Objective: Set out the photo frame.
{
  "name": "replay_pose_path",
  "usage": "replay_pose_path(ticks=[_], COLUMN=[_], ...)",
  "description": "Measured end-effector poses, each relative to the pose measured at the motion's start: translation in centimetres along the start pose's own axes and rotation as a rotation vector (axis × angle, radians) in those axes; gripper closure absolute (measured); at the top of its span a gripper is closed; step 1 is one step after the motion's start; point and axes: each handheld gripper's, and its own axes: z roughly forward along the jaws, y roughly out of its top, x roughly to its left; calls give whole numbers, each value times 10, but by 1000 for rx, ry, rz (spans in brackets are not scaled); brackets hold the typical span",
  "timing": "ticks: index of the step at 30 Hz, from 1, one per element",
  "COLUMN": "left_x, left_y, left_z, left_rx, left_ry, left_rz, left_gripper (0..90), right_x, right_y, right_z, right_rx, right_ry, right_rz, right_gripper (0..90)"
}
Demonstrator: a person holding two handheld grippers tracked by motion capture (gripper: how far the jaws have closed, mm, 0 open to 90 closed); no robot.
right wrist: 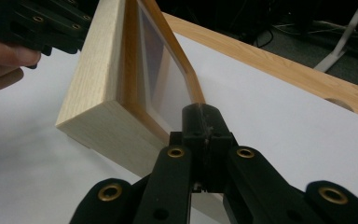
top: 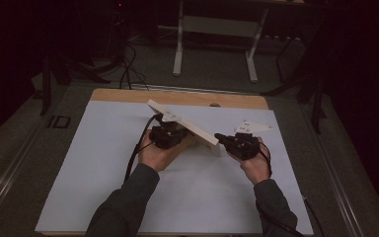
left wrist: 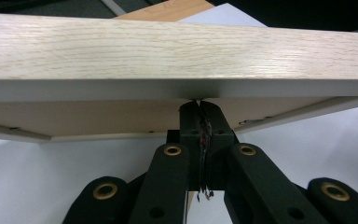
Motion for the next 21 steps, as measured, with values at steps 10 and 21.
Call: replay_pose_path(ticks=[10, 21], left_x=[-2, 0], left_y=[-1, -1], left_z=[2, 4], left_rx=[3, 7], left_ry=[-4, -8], left_rz=[7, -1], left_gripper=[898, 898], right_x=[4, 11], right_y=[0, 2], right_z=[0, 1], right_rx=[-3, 3], right_ry=[11, 31], right_rz=[-10, -34], right_gripper=[898, 899])
